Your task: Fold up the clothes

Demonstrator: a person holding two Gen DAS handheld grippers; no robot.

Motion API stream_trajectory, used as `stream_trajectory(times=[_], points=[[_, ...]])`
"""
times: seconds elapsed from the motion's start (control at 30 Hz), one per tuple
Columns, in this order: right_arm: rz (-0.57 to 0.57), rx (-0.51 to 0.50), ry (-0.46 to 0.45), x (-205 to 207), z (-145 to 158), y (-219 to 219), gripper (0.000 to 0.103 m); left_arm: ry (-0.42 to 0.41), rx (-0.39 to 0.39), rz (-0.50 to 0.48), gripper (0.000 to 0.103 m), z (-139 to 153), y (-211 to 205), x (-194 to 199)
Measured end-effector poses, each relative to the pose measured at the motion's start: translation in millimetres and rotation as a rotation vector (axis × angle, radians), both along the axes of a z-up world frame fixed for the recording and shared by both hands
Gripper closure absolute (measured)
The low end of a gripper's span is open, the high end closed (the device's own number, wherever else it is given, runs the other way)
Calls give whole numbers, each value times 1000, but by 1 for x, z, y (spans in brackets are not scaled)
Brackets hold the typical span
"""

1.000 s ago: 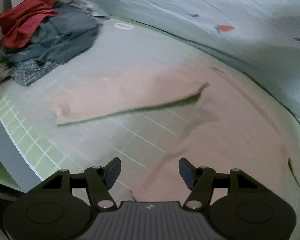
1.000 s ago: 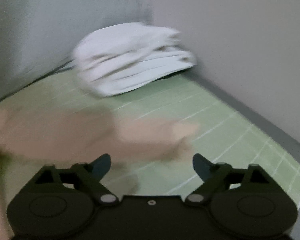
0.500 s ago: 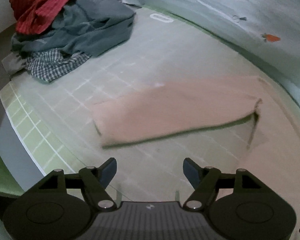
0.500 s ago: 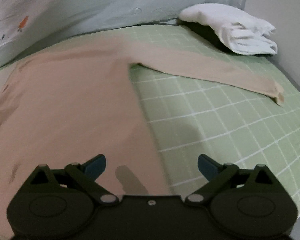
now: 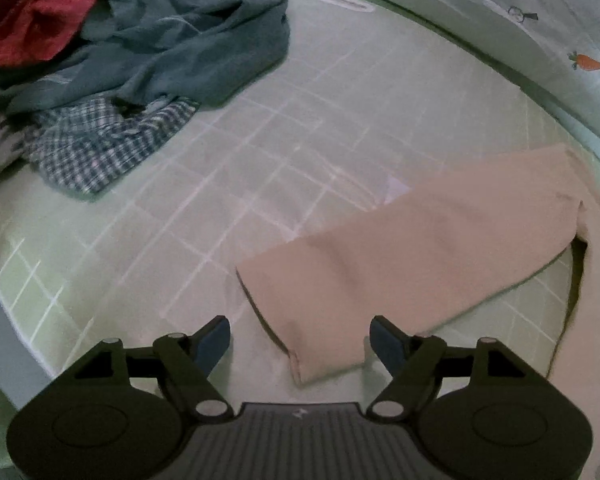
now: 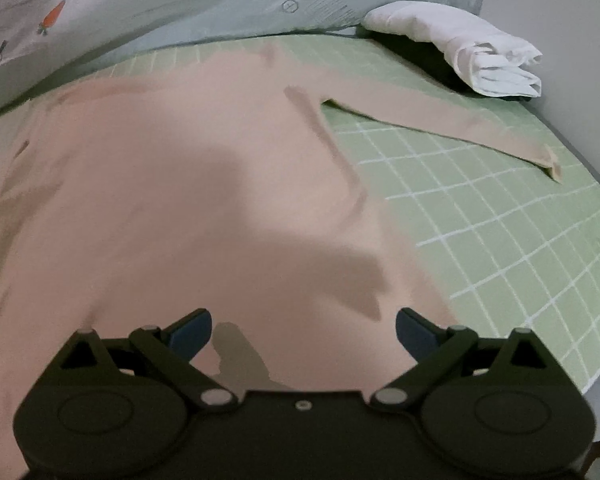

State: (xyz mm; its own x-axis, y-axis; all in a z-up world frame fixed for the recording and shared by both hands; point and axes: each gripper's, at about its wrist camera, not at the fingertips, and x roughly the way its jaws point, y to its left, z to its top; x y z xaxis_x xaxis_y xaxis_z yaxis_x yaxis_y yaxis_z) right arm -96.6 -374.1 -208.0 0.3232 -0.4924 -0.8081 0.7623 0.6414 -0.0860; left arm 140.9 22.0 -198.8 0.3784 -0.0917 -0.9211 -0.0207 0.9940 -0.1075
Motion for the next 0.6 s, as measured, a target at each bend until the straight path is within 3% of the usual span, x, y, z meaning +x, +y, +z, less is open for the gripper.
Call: stream_trajectory(times=[0.13,0.27,0.3,0.37,0.4,0.6], points=[[-6,-15,23,6,1,11,3,17,-1,-54,25,-8,-1,12],[-13,-11,26,7,1,14,3,15,58,-111,30,-10,-10,15],[-13,-7,26,7,1,14,3,10,60,-115,38,-10,-10,15],[-5,-1,17,8,2,14,3,-8,50,-115,65,-7,-10,16],[-4,-7,6,7,4,14,3,-13,30,-120,94,-5,-11,17],[9,-13,-27,3,8,6,3,-103,-32,-174,98,18,-35,11]])
